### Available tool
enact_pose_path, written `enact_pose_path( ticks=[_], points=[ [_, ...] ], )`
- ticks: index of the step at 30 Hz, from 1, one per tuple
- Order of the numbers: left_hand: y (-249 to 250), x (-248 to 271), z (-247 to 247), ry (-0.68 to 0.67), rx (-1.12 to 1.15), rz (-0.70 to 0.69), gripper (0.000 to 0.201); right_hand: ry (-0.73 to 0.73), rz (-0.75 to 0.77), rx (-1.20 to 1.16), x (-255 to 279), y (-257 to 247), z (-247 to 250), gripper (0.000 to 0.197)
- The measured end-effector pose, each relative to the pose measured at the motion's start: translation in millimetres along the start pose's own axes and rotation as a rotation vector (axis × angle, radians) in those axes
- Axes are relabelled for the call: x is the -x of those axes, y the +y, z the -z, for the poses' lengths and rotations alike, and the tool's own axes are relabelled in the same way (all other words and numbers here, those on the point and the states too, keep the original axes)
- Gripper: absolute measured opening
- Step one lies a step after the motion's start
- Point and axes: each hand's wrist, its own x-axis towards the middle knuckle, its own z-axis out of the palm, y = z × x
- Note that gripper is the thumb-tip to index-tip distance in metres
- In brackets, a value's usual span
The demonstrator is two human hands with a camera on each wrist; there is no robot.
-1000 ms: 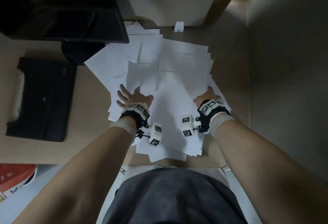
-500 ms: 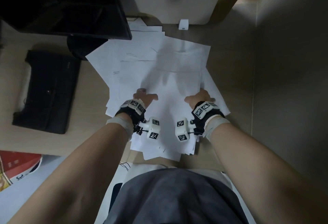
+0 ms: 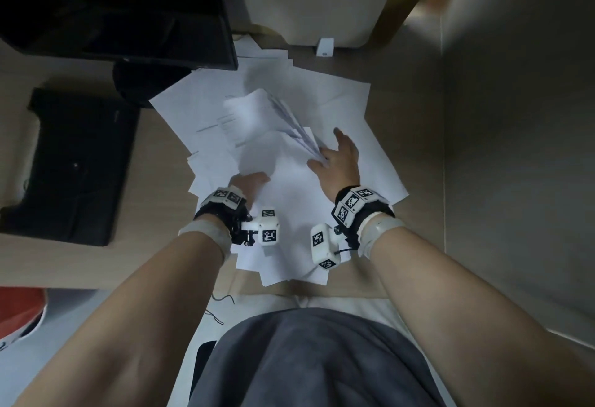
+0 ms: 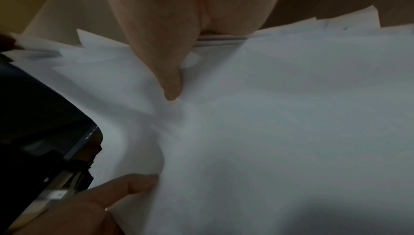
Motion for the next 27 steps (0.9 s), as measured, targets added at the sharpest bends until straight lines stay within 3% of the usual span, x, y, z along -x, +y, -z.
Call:
enact_pose_path(
  ticks=[2, 5, 8, 10, 13, 15, 19, 22, 23, 25, 27],
  points=[
    [-6, 4, 10, 0.037, 0.040, 0.042, 0.055, 0.054, 0.088, 0.029, 6, -12, -6, 0.017],
    [-20, 3, 28, 0.076, 0.043, 0.030, 0.061, -0.002, 0.101, -0.002, 15, -38, -13, 0.009],
    [-31, -1, 44, 0.122, 0.059, 0.008, 0.064, 0.036, 0.126, 0.125, 21, -58, -23, 0.017],
    [-36, -5, 55, 0.174, 0.087, 0.006, 0.065, 0.113, 0.224, 0.230, 25, -68, -32, 0.022],
    [-41, 9, 70, 0.192, 0.190, -0.018, 0.047, 0.192, 0.392, 0.271, 30, -86, -41, 0.019],
    [-50, 13, 81, 0.203, 0.243, -0.012, 0.043, 0.157, 0.440, 0.274, 34, -99, -41, 0.019],
    [-55, 11, 94, 0.139, 0.311, -0.116, 0.054, 0.028, 0.332, 0.204, 43, -110, -38, 0.031],
    [-48, 20, 98, 0.132, 0.353, -0.176, 0.056, 0.009, 0.265, 0.183, 46, -114, -29, 0.024],
    [-43, 24, 99, 0.137, 0.362, -0.196, 0.061, 0.019, 0.245, 0.156, 47, -114, -26, 0.020],
    [-37, 19, 101, 0.135, 0.377, -0.219, 0.096, 0.034, 0.165, 0.051, 48, -115, -17, 0.012],
    [-26, 23, 104, 0.100, 0.370, -0.221, 0.122, 0.036, 0.091, -0.112, 48, -115, -4, 0.022]
  ],
)
